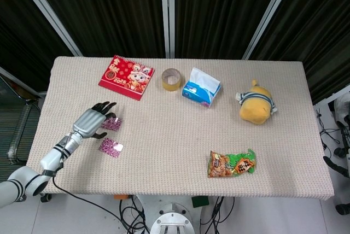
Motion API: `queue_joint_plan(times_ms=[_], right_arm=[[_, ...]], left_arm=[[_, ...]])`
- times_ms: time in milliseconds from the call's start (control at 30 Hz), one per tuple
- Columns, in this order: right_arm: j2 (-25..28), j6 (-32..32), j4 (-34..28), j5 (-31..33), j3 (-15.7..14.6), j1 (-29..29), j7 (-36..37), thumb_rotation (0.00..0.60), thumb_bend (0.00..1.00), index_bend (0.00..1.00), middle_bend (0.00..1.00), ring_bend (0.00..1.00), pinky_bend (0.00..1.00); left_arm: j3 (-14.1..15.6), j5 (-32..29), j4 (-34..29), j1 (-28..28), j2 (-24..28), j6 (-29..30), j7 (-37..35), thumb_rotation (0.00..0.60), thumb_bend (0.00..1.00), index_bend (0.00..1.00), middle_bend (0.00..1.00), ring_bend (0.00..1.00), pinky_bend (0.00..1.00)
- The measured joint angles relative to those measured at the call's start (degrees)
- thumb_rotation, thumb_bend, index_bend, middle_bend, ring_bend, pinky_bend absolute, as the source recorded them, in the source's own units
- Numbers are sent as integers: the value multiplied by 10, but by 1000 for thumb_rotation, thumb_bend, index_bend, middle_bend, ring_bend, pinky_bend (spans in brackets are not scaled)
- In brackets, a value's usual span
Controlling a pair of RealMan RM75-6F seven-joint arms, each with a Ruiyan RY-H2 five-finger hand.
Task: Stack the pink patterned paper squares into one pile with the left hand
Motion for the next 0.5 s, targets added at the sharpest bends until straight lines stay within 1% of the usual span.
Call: queue_joint_plan(times_ms=[133, 200, 367, 500], right_arm=[[-1, -1, 1, -1, -1, 0, 4, 600, 327, 0, 0, 0, 0], [-2, -1, 2, -2, -1, 1, 5, 600, 327, 0, 0, 0, 0], [-4, 3, 5, -5, -3, -1, 9, 600, 327, 0, 0, 0, 0], [-5, 5, 9, -3, -2, -3, 15, 600, 327, 0, 0, 0, 0]], left_arm=[[12, 6, -88, 20, 38, 23, 18, 600, 202, 282, 0, 0, 126], [22, 10, -125, 30, 53, 29, 39, 600, 202, 276, 0, 0, 126], [36, 19, -153, 46, 65, 39, 109, 600, 203, 207, 0, 0, 125], [44, 25, -163, 55, 58, 36, 150, 600, 203, 208, 0, 0, 126]])
